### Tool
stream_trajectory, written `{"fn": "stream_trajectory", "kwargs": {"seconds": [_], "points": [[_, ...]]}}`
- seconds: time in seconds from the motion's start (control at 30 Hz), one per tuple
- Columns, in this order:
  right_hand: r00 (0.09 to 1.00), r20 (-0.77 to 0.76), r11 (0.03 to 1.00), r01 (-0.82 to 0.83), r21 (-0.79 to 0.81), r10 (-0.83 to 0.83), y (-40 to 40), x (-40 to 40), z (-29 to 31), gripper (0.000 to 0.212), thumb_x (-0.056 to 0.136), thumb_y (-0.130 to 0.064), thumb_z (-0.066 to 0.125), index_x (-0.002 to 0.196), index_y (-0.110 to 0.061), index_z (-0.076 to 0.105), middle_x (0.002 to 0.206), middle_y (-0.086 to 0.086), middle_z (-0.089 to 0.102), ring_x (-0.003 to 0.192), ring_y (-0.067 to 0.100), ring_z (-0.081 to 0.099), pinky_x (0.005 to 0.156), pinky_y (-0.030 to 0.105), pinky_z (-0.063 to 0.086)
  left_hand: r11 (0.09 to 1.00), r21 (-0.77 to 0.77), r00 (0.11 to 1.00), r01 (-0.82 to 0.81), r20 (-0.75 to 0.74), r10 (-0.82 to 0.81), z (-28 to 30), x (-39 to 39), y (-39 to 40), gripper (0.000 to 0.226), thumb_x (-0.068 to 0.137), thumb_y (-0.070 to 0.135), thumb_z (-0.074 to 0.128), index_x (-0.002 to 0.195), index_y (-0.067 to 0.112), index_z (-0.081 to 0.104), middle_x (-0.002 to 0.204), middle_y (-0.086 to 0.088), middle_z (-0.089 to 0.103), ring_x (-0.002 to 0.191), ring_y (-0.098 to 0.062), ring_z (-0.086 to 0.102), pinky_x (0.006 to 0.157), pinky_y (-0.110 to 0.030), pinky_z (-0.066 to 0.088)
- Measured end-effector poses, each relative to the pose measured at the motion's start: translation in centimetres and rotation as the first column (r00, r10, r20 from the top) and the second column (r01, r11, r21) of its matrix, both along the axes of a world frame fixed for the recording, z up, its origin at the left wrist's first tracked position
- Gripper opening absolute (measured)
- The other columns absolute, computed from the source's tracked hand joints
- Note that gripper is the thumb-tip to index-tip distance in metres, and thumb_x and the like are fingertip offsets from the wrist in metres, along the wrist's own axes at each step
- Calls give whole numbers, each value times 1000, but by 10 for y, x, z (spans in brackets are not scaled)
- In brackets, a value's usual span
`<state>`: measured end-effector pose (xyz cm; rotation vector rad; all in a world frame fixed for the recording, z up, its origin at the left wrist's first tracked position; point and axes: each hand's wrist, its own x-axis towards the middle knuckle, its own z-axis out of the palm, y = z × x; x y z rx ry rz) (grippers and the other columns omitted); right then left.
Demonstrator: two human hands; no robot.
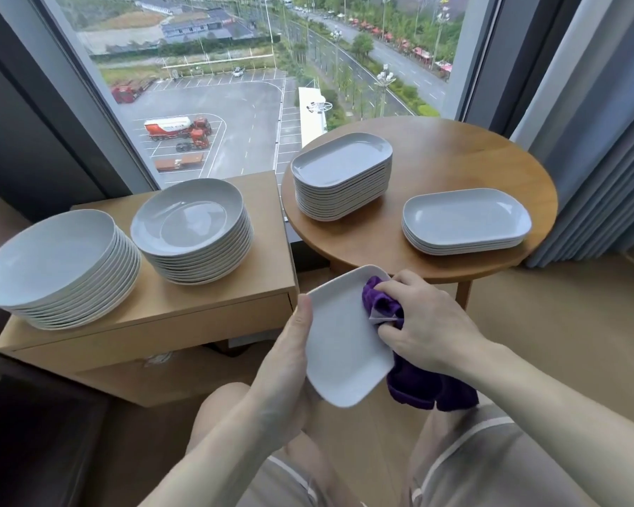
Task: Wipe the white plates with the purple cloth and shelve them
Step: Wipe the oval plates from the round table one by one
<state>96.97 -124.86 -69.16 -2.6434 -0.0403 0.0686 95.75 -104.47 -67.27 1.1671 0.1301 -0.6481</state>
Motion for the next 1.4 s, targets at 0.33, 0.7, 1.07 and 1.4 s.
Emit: {"fn": "stream_trajectory", "kwargs": {"seconds": [0.33,0.7,1.07,1.4], "points": [[902,69,901,-430,63,426,61,-37,14,25,81,-49,49,100,-32,52,106,-13,49,83,14,51,70,31,48,988,90,981,-125,-138,136,-12,12,3,82,89,76,46,121,5,73,116,-23,75,107,-36,74,94,-46,58],[982,-26,972,-190,-141,188,22,-12,10,17,90,-39,56,103,-29,50,103,-8,47,88,23,52,74,36,46,977,25,977,-210,47,208,-4,24,20,61,102,63,35,127,19,70,120,-13,76,109,-30,74,93,-45,55],[994,84,991,-62,-121,72,7,-3,4,35,82,-38,60,115,-27,55,116,-8,52,100,26,58,77,38,51,995,80,997,-55,67,49,-18,4,-2,62,93,64,50,133,20,69,127,-13,73,118,-34,70,104,-51,52],[883,187,902,-413,-124,430,63,-43,3,38,88,-50,45,114,-26,58,115,-8,58,85,17,55,66,35,53,980,159,984,-116,-117,135,-17,-5,-2,55,99,58,50,95,16,85,98,-12,80,91,-22,78,82,-36,55]]}}
